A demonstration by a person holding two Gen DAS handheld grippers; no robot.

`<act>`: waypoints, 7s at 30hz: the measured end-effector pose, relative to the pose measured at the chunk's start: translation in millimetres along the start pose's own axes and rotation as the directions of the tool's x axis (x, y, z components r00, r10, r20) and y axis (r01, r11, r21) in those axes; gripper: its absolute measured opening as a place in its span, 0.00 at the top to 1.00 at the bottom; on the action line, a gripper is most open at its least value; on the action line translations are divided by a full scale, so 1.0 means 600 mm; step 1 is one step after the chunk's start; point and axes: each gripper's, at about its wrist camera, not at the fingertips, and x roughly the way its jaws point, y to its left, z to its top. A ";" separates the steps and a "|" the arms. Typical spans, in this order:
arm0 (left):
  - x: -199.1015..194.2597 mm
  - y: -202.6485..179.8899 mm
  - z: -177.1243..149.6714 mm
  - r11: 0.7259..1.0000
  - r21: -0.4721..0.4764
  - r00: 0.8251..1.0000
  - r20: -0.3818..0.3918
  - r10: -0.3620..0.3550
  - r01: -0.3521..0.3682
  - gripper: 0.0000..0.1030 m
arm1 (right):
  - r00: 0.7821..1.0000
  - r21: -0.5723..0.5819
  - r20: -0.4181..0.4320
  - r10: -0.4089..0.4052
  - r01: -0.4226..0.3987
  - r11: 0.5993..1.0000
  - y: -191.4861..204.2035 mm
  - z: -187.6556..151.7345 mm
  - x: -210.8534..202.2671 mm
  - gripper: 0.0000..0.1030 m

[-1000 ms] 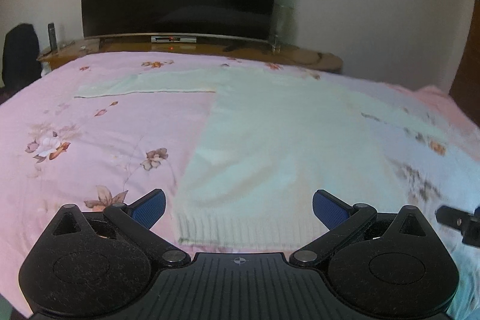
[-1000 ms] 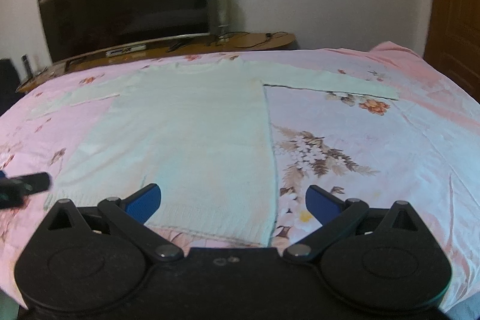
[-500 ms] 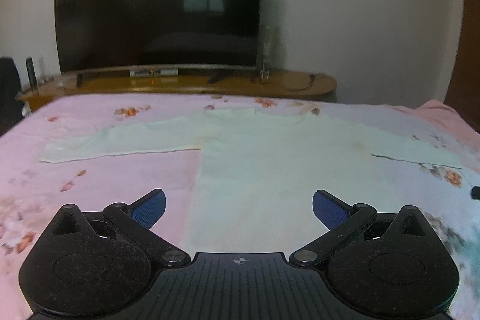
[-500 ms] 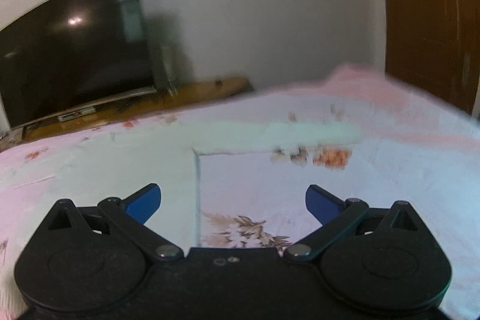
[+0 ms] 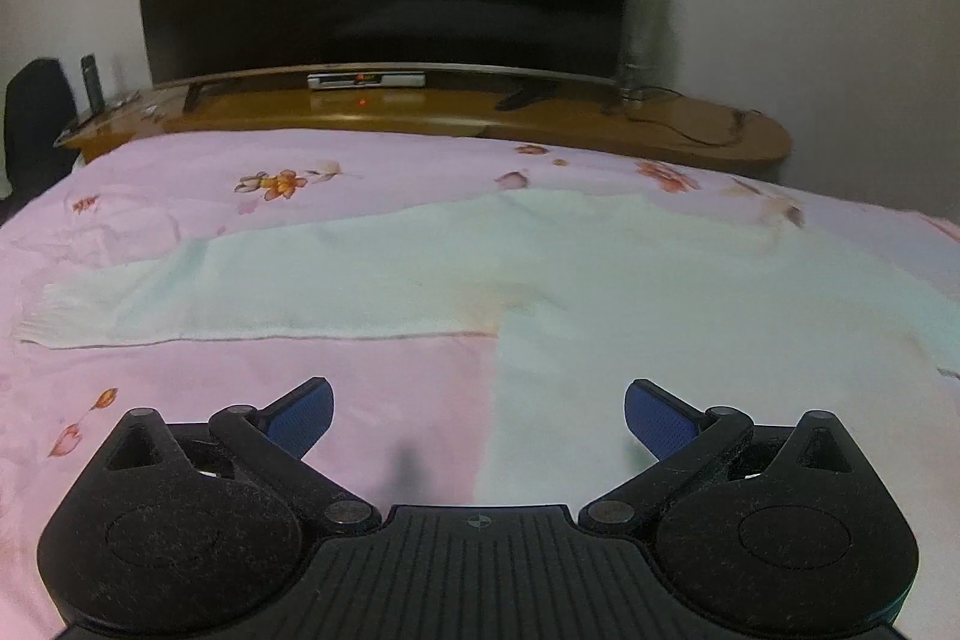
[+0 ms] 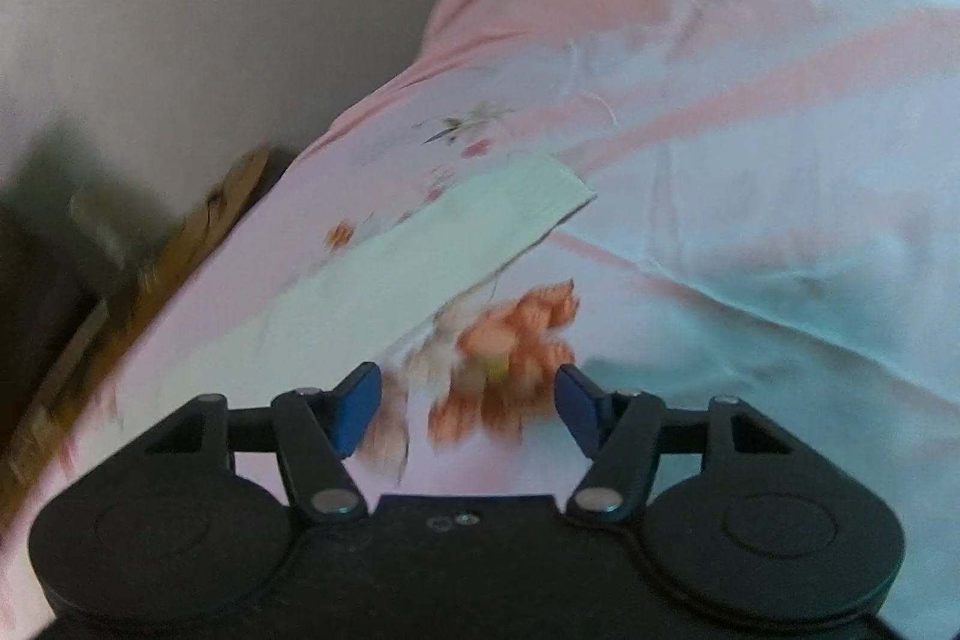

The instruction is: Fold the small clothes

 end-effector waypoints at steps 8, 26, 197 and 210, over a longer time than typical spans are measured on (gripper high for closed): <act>0.059 0.021 0.009 1.000 -0.017 1.000 0.004 0.011 -0.011 0.00 | 0.994 0.209 0.039 0.103 -0.108 0.972 -0.050 0.041 0.079 0.54; 0.054 0.117 0.016 0.991 -0.135 1.000 -0.015 -0.005 0.003 0.00 | 0.980 -0.231 0.059 0.192 -0.174 0.957 0.169 0.007 0.040 0.96; 0.172 0.173 0.135 0.827 -0.451 0.937 0.251 -0.243 0.335 0.97 | 0.940 -0.443 -0.220 0.261 -0.335 0.832 0.306 -0.204 0.009 0.74; 0.216 -0.185 0.081 0.886 -0.078 0.889 0.020 -0.457 0.457 0.97 | 0.946 -0.405 -0.220 0.239 -0.312 0.859 0.271 -0.193 0.010 0.73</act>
